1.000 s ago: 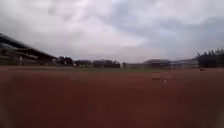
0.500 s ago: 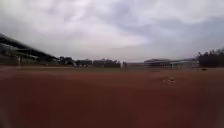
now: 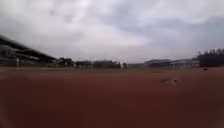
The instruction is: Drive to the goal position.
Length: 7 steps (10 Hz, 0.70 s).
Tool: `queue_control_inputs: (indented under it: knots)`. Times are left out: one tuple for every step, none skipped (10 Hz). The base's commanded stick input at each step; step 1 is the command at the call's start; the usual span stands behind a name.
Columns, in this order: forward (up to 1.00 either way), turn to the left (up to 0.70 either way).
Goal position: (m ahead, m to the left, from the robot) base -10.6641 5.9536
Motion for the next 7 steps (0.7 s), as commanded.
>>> queue_control_inputs:
  knots:
    - [0.7,-0.32]
    - [0.7,-0.32]
    - [0.69,-0.32]
    - [0.65,-0.3]
    - [0.4,-0.41]
    - [0.18,-0.53]
    - [0.01,-0.64]
